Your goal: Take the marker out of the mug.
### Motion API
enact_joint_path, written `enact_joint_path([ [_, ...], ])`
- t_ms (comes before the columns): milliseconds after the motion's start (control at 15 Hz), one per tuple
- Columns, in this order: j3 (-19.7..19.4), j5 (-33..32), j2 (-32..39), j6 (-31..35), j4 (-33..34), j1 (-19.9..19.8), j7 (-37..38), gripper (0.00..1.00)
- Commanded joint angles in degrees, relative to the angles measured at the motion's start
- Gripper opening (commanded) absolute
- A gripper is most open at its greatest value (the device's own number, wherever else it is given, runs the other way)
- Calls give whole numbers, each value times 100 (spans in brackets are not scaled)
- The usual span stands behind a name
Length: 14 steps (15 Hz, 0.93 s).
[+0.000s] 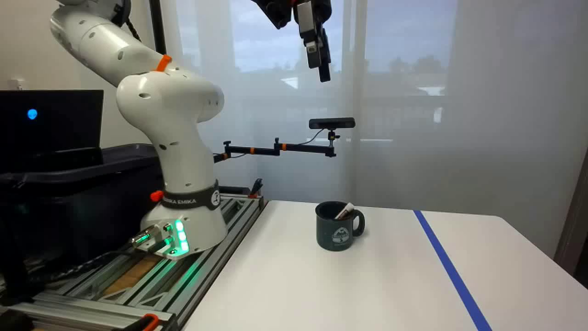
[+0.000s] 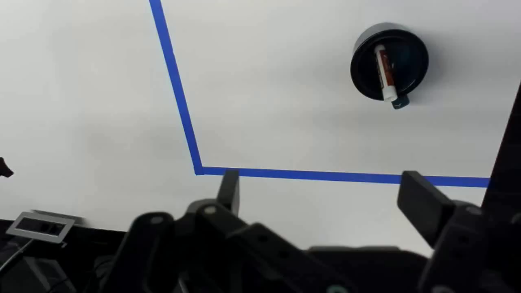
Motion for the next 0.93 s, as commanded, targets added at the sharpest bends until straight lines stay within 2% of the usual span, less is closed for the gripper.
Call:
enact_joint_path([
  [0, -52, -55, 22, -20, 16, 79, 55, 100],
  [400, -52, -55, 22, -20, 16, 79, 55, 100],
  [867, -162, 392, 460, 1833, -936, 755, -357, 100],
])
